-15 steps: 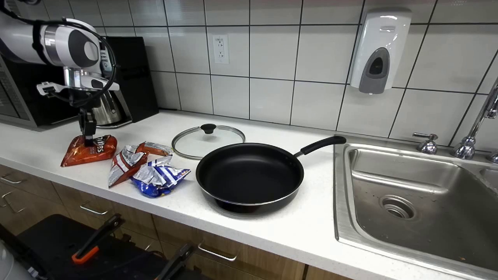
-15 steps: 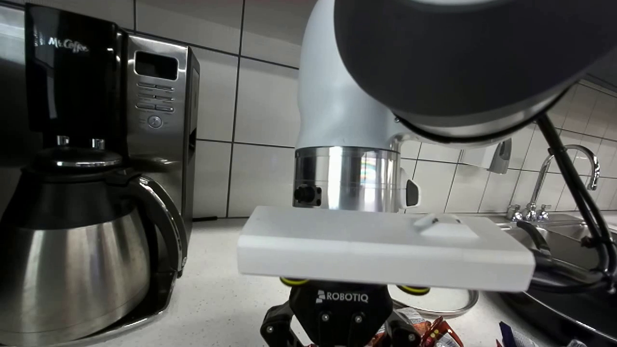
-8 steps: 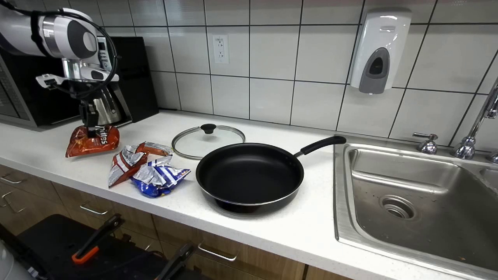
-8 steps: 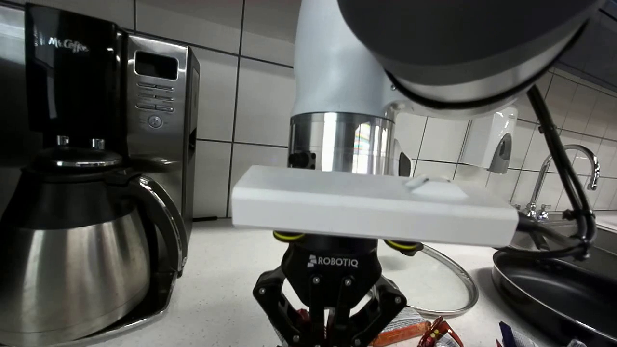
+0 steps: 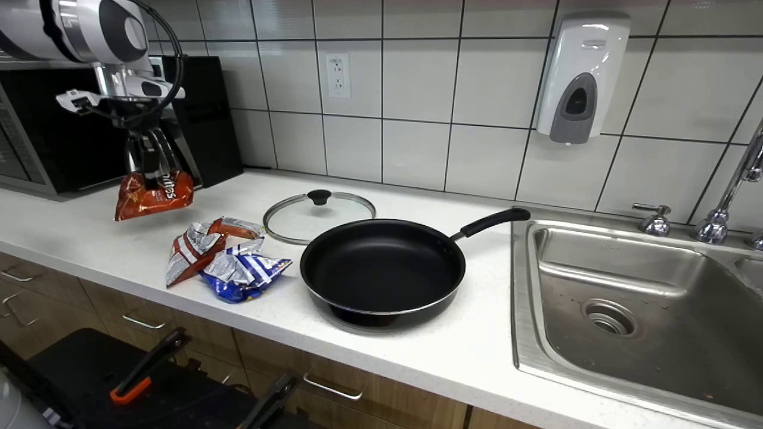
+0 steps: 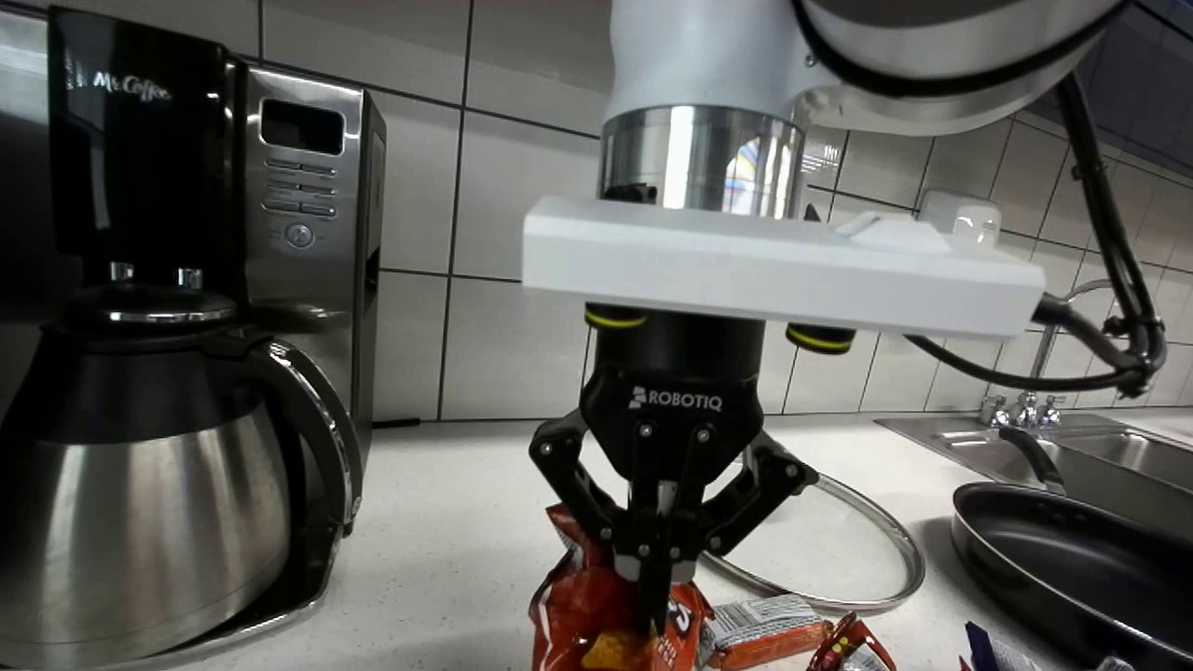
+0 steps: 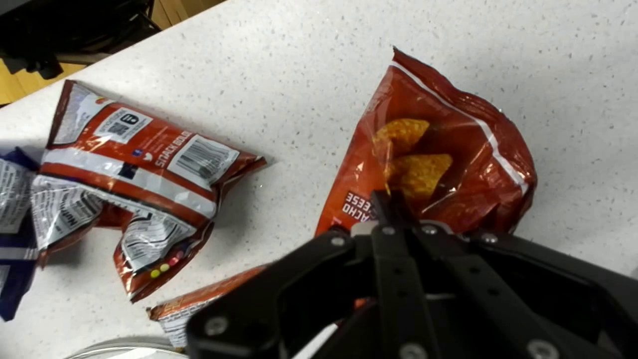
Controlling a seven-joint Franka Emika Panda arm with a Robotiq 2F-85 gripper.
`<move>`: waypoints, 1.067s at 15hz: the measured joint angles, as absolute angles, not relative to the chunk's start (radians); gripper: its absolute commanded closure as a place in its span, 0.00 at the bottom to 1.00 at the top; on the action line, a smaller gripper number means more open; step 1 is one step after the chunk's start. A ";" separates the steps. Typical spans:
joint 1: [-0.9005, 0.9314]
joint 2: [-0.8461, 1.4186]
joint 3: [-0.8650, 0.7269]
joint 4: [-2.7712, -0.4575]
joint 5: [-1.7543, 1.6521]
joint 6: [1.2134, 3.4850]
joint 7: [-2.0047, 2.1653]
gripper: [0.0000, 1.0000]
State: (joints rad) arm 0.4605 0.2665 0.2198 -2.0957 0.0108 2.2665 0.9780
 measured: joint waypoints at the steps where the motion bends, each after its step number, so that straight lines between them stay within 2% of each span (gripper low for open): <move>1: 0.455 0.249 0.218 -2.106 0.005 2.264 0.978 1.00; 16: 0.290 -0.086 0.206 -2.408 -0.008 2.261 0.973 1.00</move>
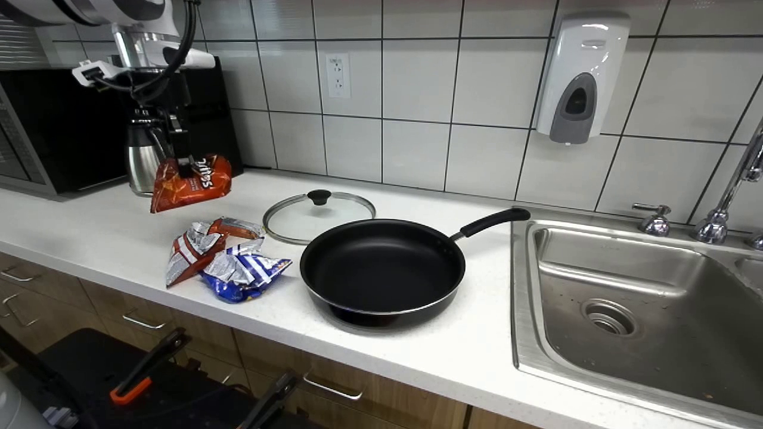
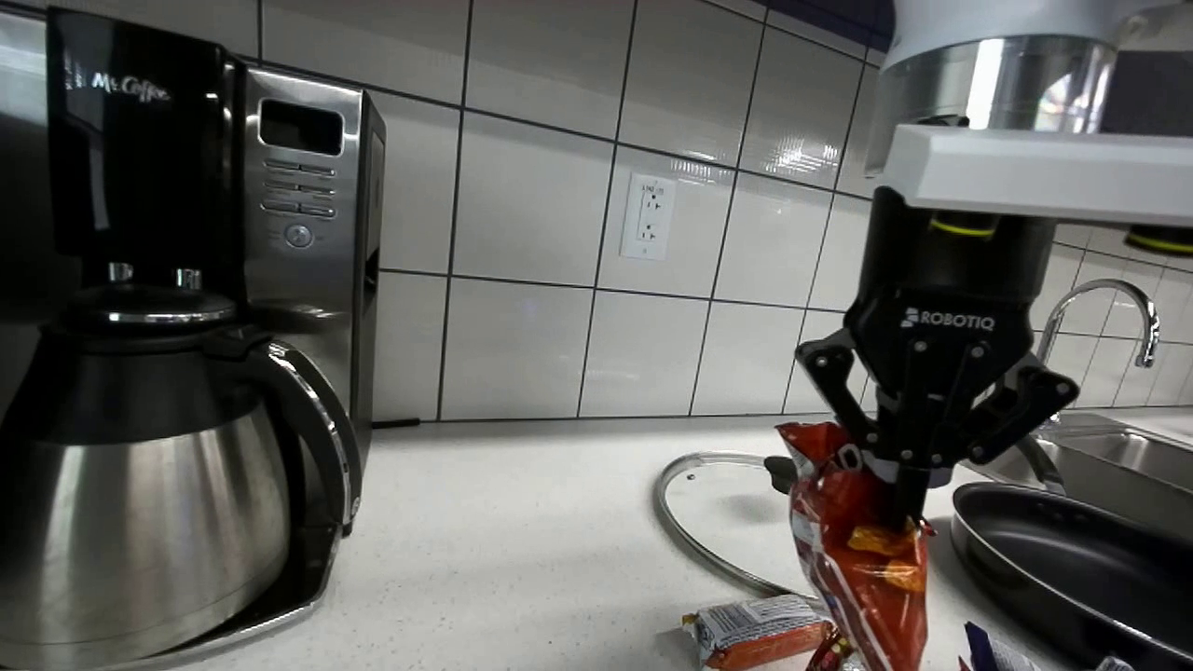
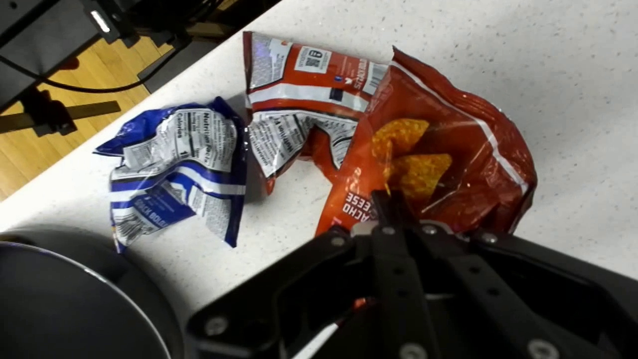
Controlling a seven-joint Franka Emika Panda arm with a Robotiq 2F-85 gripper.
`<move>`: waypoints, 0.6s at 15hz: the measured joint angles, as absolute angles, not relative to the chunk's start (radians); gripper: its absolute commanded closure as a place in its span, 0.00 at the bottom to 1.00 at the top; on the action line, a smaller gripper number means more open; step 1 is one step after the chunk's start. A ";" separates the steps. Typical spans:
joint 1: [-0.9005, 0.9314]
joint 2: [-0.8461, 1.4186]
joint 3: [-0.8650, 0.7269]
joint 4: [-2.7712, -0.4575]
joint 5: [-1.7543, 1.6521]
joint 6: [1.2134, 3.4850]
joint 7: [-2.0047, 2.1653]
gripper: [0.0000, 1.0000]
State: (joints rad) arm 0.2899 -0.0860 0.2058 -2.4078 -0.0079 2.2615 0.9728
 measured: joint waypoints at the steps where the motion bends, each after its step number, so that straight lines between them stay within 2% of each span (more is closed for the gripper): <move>1: 0.275 -0.108 0.202 -2.431 -0.008 2.262 0.969 1.00; 9: 0.140 -0.254 0.146 -2.579 -0.016 2.265 0.912 1.00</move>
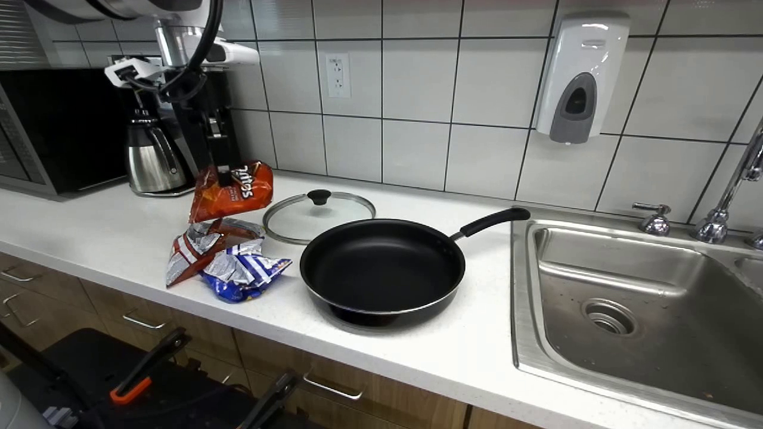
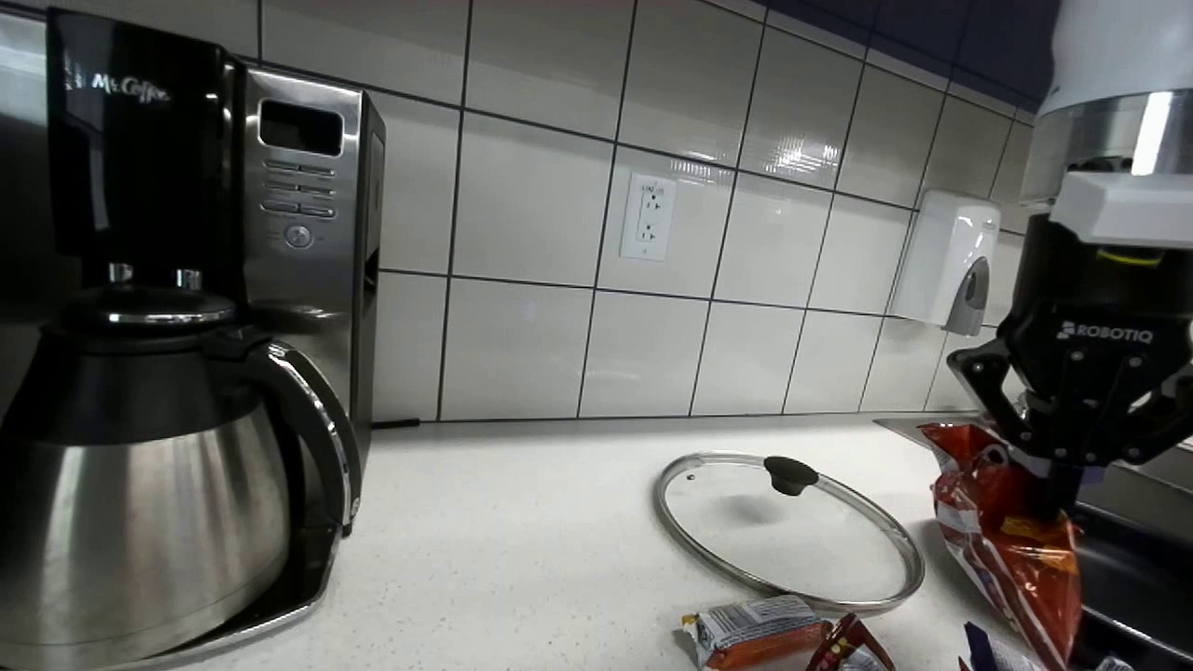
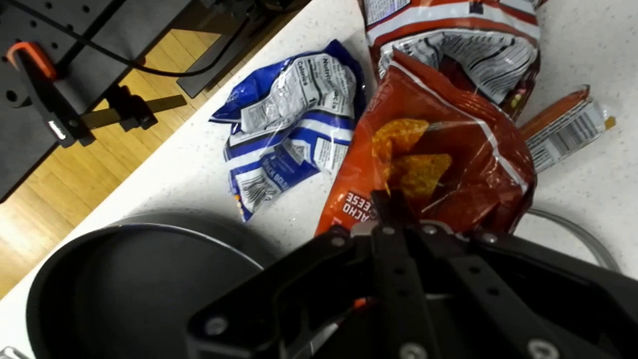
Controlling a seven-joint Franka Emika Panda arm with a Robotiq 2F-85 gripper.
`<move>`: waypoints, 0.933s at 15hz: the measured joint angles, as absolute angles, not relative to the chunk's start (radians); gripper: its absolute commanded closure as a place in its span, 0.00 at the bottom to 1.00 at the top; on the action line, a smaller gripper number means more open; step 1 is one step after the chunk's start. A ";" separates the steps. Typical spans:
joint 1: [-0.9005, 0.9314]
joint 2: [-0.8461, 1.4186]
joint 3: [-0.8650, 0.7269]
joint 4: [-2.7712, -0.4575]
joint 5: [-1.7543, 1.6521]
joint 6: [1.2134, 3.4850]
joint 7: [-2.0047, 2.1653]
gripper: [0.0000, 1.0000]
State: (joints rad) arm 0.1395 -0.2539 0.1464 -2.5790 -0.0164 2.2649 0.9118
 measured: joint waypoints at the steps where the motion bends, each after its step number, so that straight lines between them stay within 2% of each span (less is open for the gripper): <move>1: 0.123 -0.265 0.139 -2.589 -0.020 2.266 0.906 1.00; 14: -0.105 -0.318 0.012 -2.667 -0.100 2.300 0.869 1.00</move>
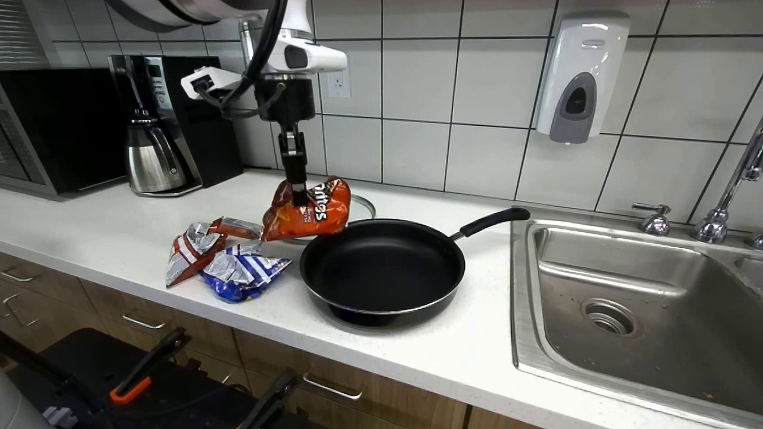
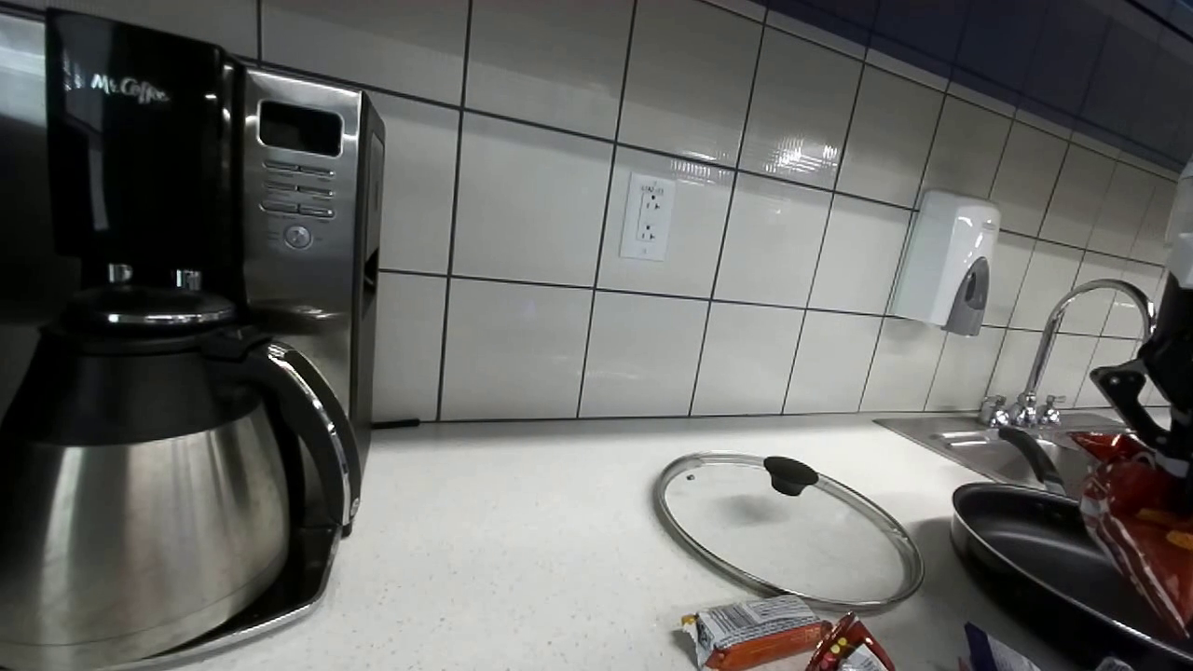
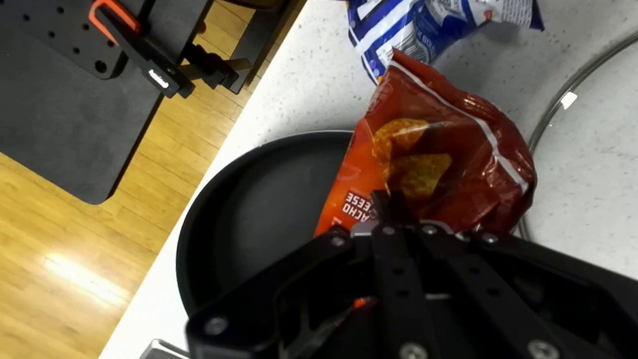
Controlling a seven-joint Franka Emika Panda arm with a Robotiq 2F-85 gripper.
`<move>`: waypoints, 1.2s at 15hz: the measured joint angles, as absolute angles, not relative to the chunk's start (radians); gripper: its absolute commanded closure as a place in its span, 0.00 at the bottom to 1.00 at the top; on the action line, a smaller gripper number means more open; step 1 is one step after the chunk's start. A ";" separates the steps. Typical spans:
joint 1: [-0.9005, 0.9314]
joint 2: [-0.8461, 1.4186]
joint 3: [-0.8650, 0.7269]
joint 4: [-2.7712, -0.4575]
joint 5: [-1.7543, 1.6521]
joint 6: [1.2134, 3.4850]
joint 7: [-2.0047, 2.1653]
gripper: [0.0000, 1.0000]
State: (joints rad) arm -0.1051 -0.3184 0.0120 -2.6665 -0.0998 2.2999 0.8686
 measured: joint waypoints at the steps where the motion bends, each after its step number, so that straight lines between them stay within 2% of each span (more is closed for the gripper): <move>1: -0.121 -0.318 0.003 -2.670 -0.105 2.308 0.869 1.00; 9: -0.214 -0.269 -0.051 -2.678 -0.112 2.402 0.869 1.00; 18: -0.236 -0.102 -0.079 -2.642 -0.112 2.534 0.903 1.00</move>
State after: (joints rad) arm -0.2364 -0.1021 -0.0791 -2.6424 -0.1121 2.5336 0.9026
